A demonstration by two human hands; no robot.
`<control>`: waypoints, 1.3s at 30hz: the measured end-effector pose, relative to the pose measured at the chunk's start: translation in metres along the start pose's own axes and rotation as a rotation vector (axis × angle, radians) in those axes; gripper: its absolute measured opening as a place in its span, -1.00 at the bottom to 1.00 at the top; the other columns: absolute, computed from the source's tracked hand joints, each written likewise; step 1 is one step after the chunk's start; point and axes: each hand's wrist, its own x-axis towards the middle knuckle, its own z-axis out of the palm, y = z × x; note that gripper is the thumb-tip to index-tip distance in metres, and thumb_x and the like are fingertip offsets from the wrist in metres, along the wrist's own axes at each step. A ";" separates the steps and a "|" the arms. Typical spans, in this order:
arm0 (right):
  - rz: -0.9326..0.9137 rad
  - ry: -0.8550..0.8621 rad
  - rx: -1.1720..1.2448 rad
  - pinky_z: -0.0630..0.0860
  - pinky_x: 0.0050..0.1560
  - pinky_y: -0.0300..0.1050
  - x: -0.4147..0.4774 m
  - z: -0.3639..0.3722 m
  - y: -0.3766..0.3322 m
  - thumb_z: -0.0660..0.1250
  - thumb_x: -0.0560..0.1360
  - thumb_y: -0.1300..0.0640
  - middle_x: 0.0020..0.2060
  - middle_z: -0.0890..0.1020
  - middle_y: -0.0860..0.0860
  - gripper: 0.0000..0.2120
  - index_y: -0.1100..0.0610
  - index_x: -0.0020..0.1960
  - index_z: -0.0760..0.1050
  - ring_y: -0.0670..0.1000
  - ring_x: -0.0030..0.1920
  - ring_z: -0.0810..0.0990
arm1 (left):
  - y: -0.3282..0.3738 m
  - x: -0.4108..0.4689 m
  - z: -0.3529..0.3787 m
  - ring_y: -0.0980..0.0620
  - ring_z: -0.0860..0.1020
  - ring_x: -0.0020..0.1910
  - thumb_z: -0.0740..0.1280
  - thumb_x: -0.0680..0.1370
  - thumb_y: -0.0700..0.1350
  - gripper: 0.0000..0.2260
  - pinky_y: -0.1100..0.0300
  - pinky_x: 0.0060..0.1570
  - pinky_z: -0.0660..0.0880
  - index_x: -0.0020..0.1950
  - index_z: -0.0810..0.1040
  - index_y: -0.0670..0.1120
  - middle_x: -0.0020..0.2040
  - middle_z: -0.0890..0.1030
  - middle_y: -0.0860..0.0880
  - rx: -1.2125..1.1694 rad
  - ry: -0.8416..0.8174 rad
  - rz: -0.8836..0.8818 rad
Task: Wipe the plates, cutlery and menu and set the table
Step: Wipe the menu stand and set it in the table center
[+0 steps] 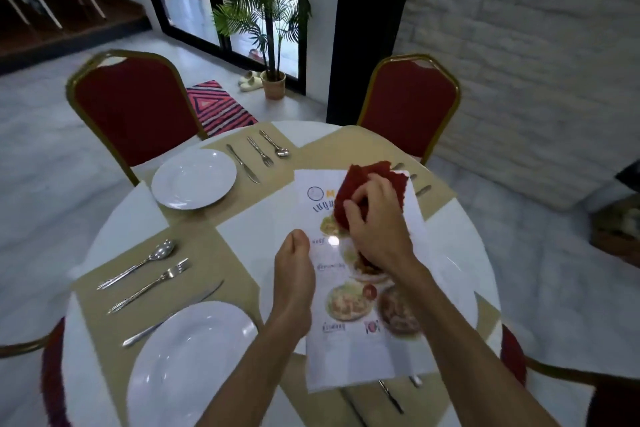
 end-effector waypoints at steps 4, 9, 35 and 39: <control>-0.254 -0.211 0.022 0.26 0.54 0.03 -0.067 0.023 -0.035 0.22 0.64 0.11 0.47 0.44 -0.01 -0.60 0.07 0.47 0.39 -0.03 0.51 0.33 | 0.010 -0.006 -0.029 -0.06 0.62 -0.02 0.13 0.69 -0.02 -0.68 -0.01 0.06 0.54 -0.05 0.64 -0.07 -0.06 0.69 -0.12 0.047 0.062 0.093; -0.216 -0.026 -0.193 0.19 0.55 0.21 -0.079 0.004 -0.007 0.16 0.60 -0.05 0.50 0.41 0.07 -0.50 0.09 0.50 0.43 0.11 0.58 0.23 | 0.013 -0.016 -0.055 -0.14 0.65 -0.08 0.13 0.66 0.03 -0.67 -0.08 0.02 0.59 -0.09 0.57 -0.13 -0.10 0.69 -0.14 0.037 0.087 0.094; 0.003 0.108 -0.065 0.21 0.55 0.19 -0.160 0.038 -0.010 0.06 0.68 -0.06 0.56 0.34 -0.01 -0.53 0.10 0.50 0.41 0.02 0.61 0.17 | -0.005 -0.035 -0.085 -0.01 0.56 -0.25 0.12 0.62 0.05 -0.72 0.05 -0.18 0.52 -0.23 0.44 -0.02 -0.26 0.59 0.02 0.005 0.108 0.162; -0.028 0.058 -0.075 0.08 0.61 0.13 -0.140 0.056 -0.050 0.01 0.68 -0.07 0.58 0.30 -0.02 -0.49 0.07 0.57 0.30 0.01 0.62 0.14 | -0.013 -0.045 -0.072 -0.01 0.51 -0.25 0.12 0.64 -0.05 -0.69 0.07 -0.17 0.48 -0.26 0.46 -0.05 -0.32 0.56 0.03 0.048 0.121 0.179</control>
